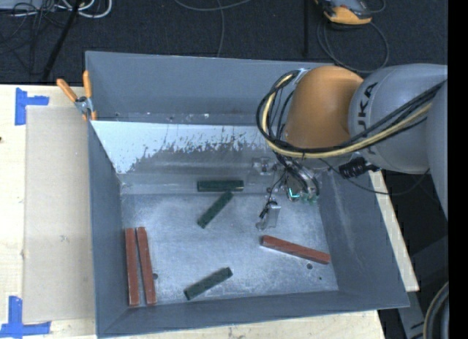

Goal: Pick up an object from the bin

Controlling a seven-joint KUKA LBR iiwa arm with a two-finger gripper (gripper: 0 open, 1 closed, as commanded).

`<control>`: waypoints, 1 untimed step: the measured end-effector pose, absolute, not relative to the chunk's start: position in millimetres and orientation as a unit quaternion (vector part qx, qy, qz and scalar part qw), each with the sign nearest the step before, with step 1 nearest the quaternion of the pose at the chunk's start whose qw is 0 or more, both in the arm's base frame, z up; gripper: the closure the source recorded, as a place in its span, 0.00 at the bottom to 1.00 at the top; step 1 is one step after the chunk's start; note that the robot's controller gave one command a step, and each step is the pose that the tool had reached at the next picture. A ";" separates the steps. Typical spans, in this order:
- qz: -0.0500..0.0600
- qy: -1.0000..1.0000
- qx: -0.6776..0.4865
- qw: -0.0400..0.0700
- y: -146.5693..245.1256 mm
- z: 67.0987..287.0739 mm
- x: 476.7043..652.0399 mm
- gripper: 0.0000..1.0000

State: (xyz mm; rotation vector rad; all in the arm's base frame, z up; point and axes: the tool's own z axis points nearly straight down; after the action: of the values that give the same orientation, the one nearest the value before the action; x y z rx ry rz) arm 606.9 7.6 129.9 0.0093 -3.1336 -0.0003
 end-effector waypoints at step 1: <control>0.000 -1.000 0.022 0.007 -21.9 66.0 504.8 0.00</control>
Offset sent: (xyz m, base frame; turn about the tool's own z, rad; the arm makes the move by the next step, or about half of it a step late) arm -0.0970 -0.0285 -0.0599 -0.0403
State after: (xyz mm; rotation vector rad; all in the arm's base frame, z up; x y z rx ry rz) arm 504.8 -21.9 66.0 0.0688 -3.1273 0.0003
